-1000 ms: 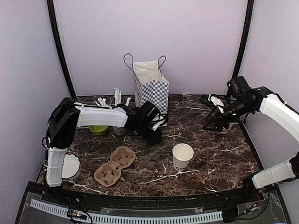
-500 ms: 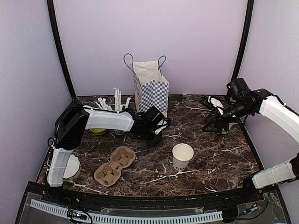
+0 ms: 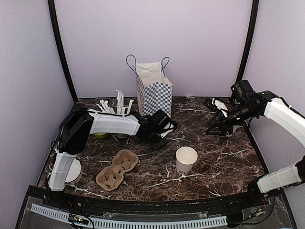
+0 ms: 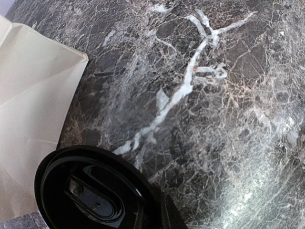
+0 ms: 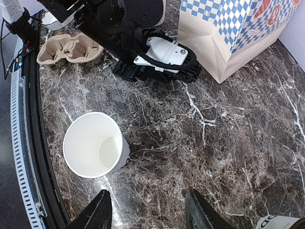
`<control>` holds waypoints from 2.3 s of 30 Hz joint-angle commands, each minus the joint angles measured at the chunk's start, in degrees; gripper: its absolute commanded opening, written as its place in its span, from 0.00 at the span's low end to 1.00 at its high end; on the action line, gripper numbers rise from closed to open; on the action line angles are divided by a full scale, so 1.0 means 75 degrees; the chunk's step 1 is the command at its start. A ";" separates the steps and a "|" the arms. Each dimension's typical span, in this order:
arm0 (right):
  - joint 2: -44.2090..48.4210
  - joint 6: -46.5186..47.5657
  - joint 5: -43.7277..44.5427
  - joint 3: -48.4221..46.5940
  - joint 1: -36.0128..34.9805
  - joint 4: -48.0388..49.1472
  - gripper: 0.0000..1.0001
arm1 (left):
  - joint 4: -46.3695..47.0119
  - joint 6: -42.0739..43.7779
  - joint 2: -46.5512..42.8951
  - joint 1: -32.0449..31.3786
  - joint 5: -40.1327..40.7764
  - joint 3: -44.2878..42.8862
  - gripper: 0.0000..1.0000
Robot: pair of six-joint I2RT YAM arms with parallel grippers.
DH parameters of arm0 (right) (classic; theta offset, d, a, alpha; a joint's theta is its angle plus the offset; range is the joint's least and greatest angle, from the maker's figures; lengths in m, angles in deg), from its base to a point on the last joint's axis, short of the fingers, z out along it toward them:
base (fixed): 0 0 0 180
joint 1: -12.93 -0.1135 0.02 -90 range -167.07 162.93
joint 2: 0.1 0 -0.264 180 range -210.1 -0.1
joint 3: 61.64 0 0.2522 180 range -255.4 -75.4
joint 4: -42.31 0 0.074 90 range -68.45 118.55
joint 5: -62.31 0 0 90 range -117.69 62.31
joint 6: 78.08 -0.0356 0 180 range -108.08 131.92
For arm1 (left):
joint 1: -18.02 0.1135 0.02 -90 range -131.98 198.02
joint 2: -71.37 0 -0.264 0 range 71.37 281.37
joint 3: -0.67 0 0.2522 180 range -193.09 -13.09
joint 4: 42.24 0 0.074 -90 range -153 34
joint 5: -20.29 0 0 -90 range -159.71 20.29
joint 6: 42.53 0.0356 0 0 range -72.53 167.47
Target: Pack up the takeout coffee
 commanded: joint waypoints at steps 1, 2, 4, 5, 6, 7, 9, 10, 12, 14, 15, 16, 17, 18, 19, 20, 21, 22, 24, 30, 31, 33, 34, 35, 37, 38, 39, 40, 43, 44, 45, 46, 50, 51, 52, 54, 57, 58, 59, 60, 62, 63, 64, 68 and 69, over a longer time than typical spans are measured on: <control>0.0021 -0.0023 -0.0062 -0.0091 0.0029 0.0013 0.52 | -0.0519 0.0024 -0.0254 -0.0069 -0.0103 -0.0339 0.11; 0.0024 -0.0015 -0.0043 -0.0144 0.0027 -0.0028 0.52 | -0.0544 -0.0010 -0.0342 -0.0081 -0.0138 -0.0341 0.10; 0.0011 0.0002 -0.0008 -0.0253 0.0029 -0.0122 0.52 | -0.0662 -0.0038 -0.0635 -0.0132 -0.0170 -0.0327 0.09; 0.0004 0.0014 -0.0005 -0.0309 0.0029 -0.0166 0.51 | -0.0686 -0.0055 -0.0876 -0.0160 -0.0197 -0.0309 0.08; -0.0012 0.0019 -0.0005 -0.0362 0.0029 -0.0192 0.51 | -0.0695 -0.0106 -0.1004 -0.0161 -0.0285 -0.0267 0.07; -0.0034 0.0020 -0.0021 -0.0399 0.0029 -0.0214 0.51 | -0.0668 -0.0136 -0.1279 -0.0165 -0.0354 -0.0228 0.06; -0.0084 -0.0027 -0.0039 -0.0453 0.0029 -0.0200 0.51 | -0.0575 -0.0199 -0.1692 -0.0163 -0.0686 -0.0132 0.06; -0.0110 -0.0106 -0.0031 -0.0482 0.0029 -0.0138 0.50 | -0.0504 -0.0277 -0.1816 -0.0162 -0.0938 -0.0090 0.06; -0.0163 -0.0316 0.0042 -0.0598 0.0029 -0.0013 0.50 | -0.0337 -0.0407 -0.2200 -0.0168 -0.1332 -0.0012 0.05; -0.0200 -0.0665 0.0240 -0.0739 0.0045 0.0234 0.51 | 0.0001 -0.0562 -0.2784 -0.0169 -0.1847 0.0181 0.06; -0.0182 -0.0906 0.0332 -0.0818 0.0066 0.0442 0.52 | 0.0161 -0.0699 -0.2954 -0.0166 -0.2162 0.0288 0.06; -0.0153 -0.1202 0.0385 -0.0882 0.0114 0.0675 0.57 | 0.0615 -0.0778 -0.3278 -0.0157 -0.2336 0.0557 0.06; -0.0109 -0.1504 0.0435 -0.0968 0.0162 0.0971 0.62 | 0.0866 -0.0905 -0.3453 -0.0154 -0.2689 0.0711 0.05; -0.0053 -0.1799 0.0535 -0.1064 0.0208 0.1245 0.67 | 0.1494 -0.0963 -0.3792 -0.0151 -0.2863 0.1063 0.05; 0.0003 -0.2075 0.0508 -0.1137 0.0313 0.1509 0.74 | 0.1863 -0.1133 -0.3950 -0.0151 -0.3207 0.1251 0.05; 0.0088 -0.2383 0.0347 -0.1192 0.0411 0.1820 0.81 | 0.2617 -0.1229 -0.4227 -0.0157 -0.3380 0.1635 0.05; 0.0156 -0.2798 0.0006 -0.1175 0.0566 0.2279 0.90 | 0.2957 -0.1363 -0.4338 -0.0154 -0.3738 0.1789 0.04; 0.0185 -0.3238 -0.0491 -0.1092 0.0698 0.2623 0.96 | 0.3573 -0.1403 -0.4509 -0.0157 -0.3874 0.2063 0.04; 0.0022 -0.4014 -0.1513 -0.1042 0.0807 0.3058 0.99 | 0.4410 -0.1516 -0.4692 -0.0147 -0.4157 0.2407 0.04; -0.0689 -0.7888 -0.4769 -0.0387 0.0818 0.6105 0.99 | 0.6467 -0.1935 -0.4799 -0.0123 -0.5144 0.3153 0.07; -0.0807 -0.8411 -0.5065 -0.0404 0.0795 0.6577 0.98 | 0.6674 -0.1976 -0.4735 -0.0117 -0.5483 0.3162 0.08; -0.1071 -0.8554 -0.5415 -0.0753 0.0719 0.6515 0.99 | 0.7108 -0.2150 -0.4694 -0.0116 -0.5692 0.3270 0.08; -0.1171 -0.8492 -0.5499 -0.0897 0.0670 0.6338 0.99 | 0.7253 -0.2250 -0.4688 -0.0116 -0.5731 0.3315 0.08; -0.1222 -0.8551 -0.5560 -0.0938 0.0592 0.6302 0.98 | 0.7530 -0.2292 -0.4693 -0.0115 -0.5738 0.3417 0.08; -0.1199 -0.8936 -0.5593 -0.0723 0.0397 0.6647 0.99 | 0.7908 -0.2403 -0.4715 -0.0121 -0.5682 0.3560 0.08; -0.1145 -0.9237 -0.5619 -0.0503 0.0283 0.7070 0.99 | 0.8034 -0.2468 -0.4716 -0.0118 -0.5629 0.3607 0.08; -0.1088 -0.9607 -0.5662 -0.0293 0.0161 0.7550 0.99 | 0.8223 -0.2501 -0.4712 -0.0122 -0.5616 0.3660 0.08; -0.1041 -0.9950 -0.5714 -0.0108 0.0014 0.8006 0.99 | 0.8286 -0.2537 -0.4691 -0.0125 -0.5618 0.3668 0.08; -0.1081 -1.0542 -0.5779 0.0016 -0.0259 0.8767 0.98 | 0.8589 -0.2699 -0.4586 -0.0116 -0.5737 0.3644 0.08; -0.1134 -1.0590 -0.5782 -0.0056 -0.0334 0.8761 0.98 | 0.8719 -0.2791 -0.4570 -0.0116 -0.5792 0.3651 0.08; -0.1204 -1.0560 -0.5799 -0.0164 -0.0392 0.8673 0.98 | 0.8774 -0.2826 -0.4543 -0.0115 -0.5815 0.3647 0.08; -0.1277 -1.0456 -0.5809 -0.0270 -0.0434 0.8530 0.98 | 0.8838 -0.2882 -0.4531 -0.0115 -0.5832 0.3634 0.08; -0.1432 -1.0381 -0.5651 -0.0418 -0.0586 0.8488 0.97 | 0.8900 -0.2902 -0.4509 -0.0115 -0.5769 0.3614 0.08; -0.1467 -1.0382 -0.5632 -0.0453 -0.0643 0.8520 0.97 | 0.8911 -0.2912 -0.4496 -0.0121 -0.5756 0.3616 0.08; -0.1512 -1.0371 -0.5647 -0.0540 -0.0704 0.8534 0.96 | 0.8920 -0.2916 -0.4472 -0.0117 -0.5735 0.3612 0.08; -0.1617 -1.0379 -0.5686 -0.0672 -0.0802 0.8502 0.95 | 0.8934 -0.2935 -0.4426 -0.0116 -0.5724 0.3588 0.08; -0.1710 -1.0447 -0.5712 -0.0728 -0.0890 0.8562 0.92 | 0.9059 -0.3062 -0.4361 -0.0115 -0.5768 0.3584 0.08; -0.1714 -1.0552 -0.5720 -0.0702 -0.0902 0.8679 0.91 | 0.9141 -0.3090 -0.4321 -0.0124 -0.5791 0.3578 0.08; -0.1712 -1.0697 -0.5733 -0.0654 -0.0908 0.8862 0.90 | 0.9161 -0.3135 -0.4297 -0.0126 -0.5826 0.3559 0.08; -0.1704 -1.0870 -0.5754 -0.0611 -0.0919 0.9139 0.89 | 0.9170 -0.3151 -0.4258 -0.0127 -0.5832 0.3542 0.08; -0.1701 -1.1077 -0.5758 -0.0545 -0.0921 0.9358 0.85 | 0.9177 -0.3173 -0.4206 -0.0129 -0.5847 0.3518 0.08; -0.1691 -1.1088 -0.5758 -0.0532 -0.0921 0.9377 0.83 | 0.9188 -0.3176 -0.4174 -0.0128 -0.5867 0.3500 0.08; -0.1690 -1.1092 -0.5758 -0.0512 -0.0921 0.9406 0.81 | 0.9190 -0.3183 -0.4165 -0.0127 -0.5882 0.3489 0.09; -0.1677 -1.1130 -0.5728 -0.0448 -0.0921 0.9498 0.72 | 0.9081 -0.3212 -0.4053 -0.0135 -0.5951 0.3361 0.09; -0.1678 -1.1135 -0.5724 -0.0446 -0.0921 0.9502 0.70 | 0.9053 -0.3212 -0.4033 -0.0138 -0.5951 0.3329 0.09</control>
